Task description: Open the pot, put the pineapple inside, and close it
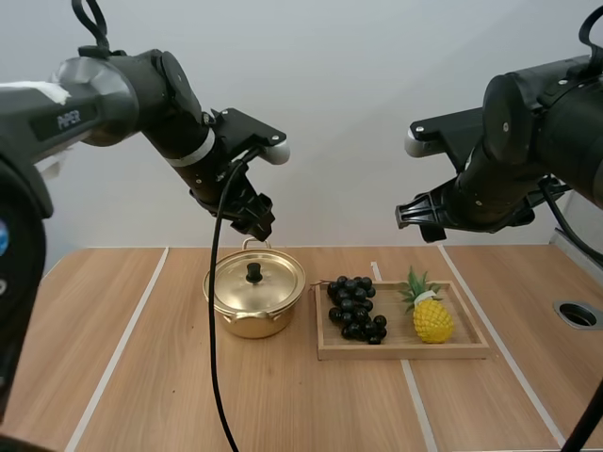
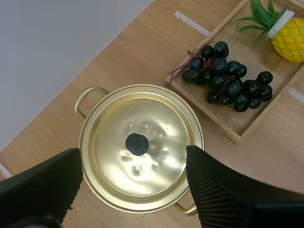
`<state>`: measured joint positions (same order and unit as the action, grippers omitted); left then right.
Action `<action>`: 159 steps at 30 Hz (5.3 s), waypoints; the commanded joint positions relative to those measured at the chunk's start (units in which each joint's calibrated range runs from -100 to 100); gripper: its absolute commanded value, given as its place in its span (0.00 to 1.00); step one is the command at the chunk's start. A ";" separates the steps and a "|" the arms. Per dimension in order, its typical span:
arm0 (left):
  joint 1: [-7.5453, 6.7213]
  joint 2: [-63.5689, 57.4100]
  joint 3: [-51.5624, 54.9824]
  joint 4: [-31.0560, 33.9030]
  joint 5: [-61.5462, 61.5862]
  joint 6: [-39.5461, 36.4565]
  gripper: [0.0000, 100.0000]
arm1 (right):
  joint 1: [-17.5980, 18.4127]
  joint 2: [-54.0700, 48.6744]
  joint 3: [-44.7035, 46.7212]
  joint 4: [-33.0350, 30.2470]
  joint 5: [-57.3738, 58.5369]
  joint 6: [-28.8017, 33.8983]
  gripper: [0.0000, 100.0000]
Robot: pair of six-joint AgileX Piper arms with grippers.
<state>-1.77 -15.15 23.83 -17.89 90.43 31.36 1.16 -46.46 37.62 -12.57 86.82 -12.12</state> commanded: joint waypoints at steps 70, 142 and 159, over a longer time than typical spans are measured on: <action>-0.51 22.75 -5.99 0.78 0.82 5.98 0.00 | -0.14 -0.39 -0.58 -1.49 2.89 0.18 1.00; -0.44 -13.52 -81.47 -10.77 -66.09 -9.86 0.00 | -0.14 1.38 -0.58 -19.56 -7.61 13.52 1.00; -0.44 -13.52 -81.47 -10.34 -62.38 -9.67 0.00 | -0.14 9.88 0.52 -25.94 -11.64 23.79 1.00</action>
<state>-2.06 -28.73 -57.62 -27.85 27.21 21.98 1.16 -39.28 37.47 -37.66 79.20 6.87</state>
